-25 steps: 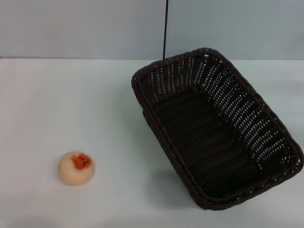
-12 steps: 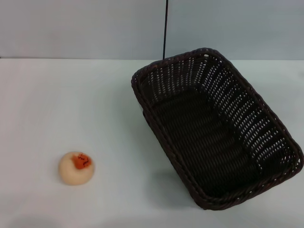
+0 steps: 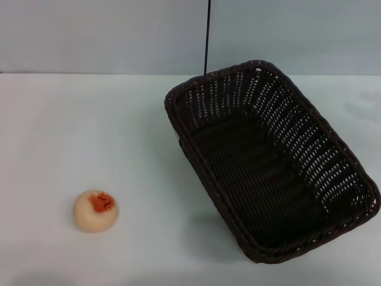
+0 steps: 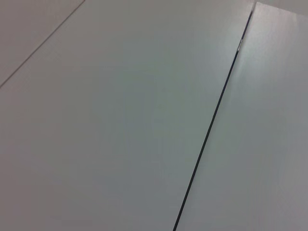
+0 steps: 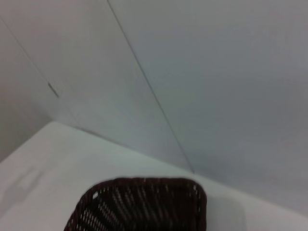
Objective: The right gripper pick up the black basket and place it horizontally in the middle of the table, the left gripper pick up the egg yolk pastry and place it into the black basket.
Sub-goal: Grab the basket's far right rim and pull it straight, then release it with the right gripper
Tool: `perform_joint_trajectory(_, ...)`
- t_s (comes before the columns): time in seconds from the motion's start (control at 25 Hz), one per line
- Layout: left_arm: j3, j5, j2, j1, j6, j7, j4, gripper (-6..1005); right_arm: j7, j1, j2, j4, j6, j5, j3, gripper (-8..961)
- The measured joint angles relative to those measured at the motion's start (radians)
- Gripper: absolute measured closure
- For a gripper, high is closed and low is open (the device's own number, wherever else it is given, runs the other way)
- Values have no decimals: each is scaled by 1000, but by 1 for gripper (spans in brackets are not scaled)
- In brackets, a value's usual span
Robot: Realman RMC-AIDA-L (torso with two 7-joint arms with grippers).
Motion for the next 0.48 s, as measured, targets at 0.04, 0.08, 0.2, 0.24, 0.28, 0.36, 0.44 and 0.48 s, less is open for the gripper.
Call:
perform_joint_trajectory(0.04,0,0,0,1,-1,0,0,381,21,9,-2,0,-3,-12,-17,304)
perform_joint_trajectory(0.08,1,1,0,2,-2,0,0,382,39,20,-3,-1,-7,-30,-38,304)
perform_joint_trajectory(0.2,3,3,0,3,-8,0,0,384,69,51,-4,1,-23,-94,-100,305)
perform_joint_trajectory(0.24,4,4,0,4,-9,-1,0,385,76,61,-4,5,-29,-113,-123,306)
perform_joint_trajectory(0.28,4,4,0,4,-9,-1,0,386,82,68,-4,8,-32,-126,-143,306)
perform_joint_trajectory(0.36,5,4,0,5,-9,-1,0,387,95,76,-1,11,-35,-137,-192,307)
perform_joint_trajectory(0.44,7,4,0,5,-11,-1,1,388,108,80,5,12,-35,-138,-237,308)
perform_joint_trajectory(0.48,8,5,-1,5,-13,-1,0,389,116,82,8,14,-35,-139,-258,308)
